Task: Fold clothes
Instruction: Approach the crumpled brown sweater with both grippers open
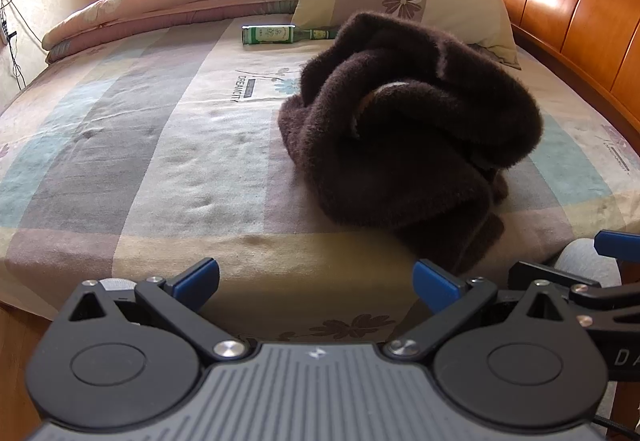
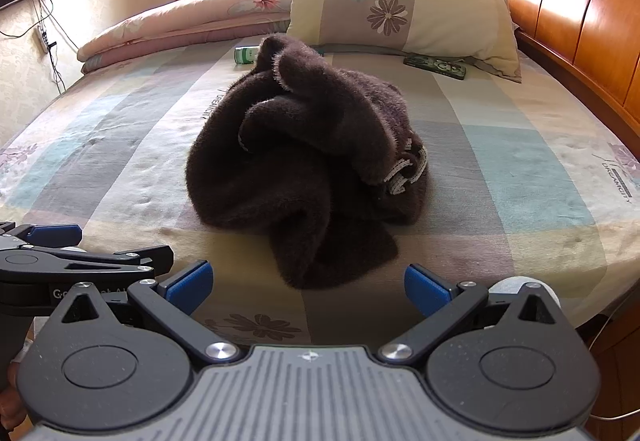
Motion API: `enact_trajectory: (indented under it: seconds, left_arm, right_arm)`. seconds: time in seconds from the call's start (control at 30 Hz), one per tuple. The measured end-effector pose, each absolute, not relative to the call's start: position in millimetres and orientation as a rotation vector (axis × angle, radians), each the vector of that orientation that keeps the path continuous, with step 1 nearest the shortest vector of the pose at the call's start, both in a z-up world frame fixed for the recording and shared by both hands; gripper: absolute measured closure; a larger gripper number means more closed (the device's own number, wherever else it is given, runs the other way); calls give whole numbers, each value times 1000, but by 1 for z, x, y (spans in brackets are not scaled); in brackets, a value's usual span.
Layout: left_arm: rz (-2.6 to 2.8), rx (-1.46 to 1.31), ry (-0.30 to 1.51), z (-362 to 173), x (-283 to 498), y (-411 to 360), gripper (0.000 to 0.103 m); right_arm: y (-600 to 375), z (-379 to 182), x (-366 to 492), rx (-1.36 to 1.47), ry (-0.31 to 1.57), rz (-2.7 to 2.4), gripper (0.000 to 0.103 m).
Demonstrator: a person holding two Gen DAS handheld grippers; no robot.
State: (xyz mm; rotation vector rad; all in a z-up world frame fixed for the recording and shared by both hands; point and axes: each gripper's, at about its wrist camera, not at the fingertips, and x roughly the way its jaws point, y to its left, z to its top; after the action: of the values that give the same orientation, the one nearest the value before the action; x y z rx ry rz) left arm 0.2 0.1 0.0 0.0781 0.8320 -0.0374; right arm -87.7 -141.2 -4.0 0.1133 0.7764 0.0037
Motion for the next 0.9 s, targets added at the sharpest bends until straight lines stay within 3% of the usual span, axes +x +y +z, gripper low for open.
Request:
enact_trajectory:
  seconds: [0.9]
  left_arm:
    - [-71,57,825,1,19,1,1]
  right_arm:
    - [-146,-3,-64,99,786,20,0]
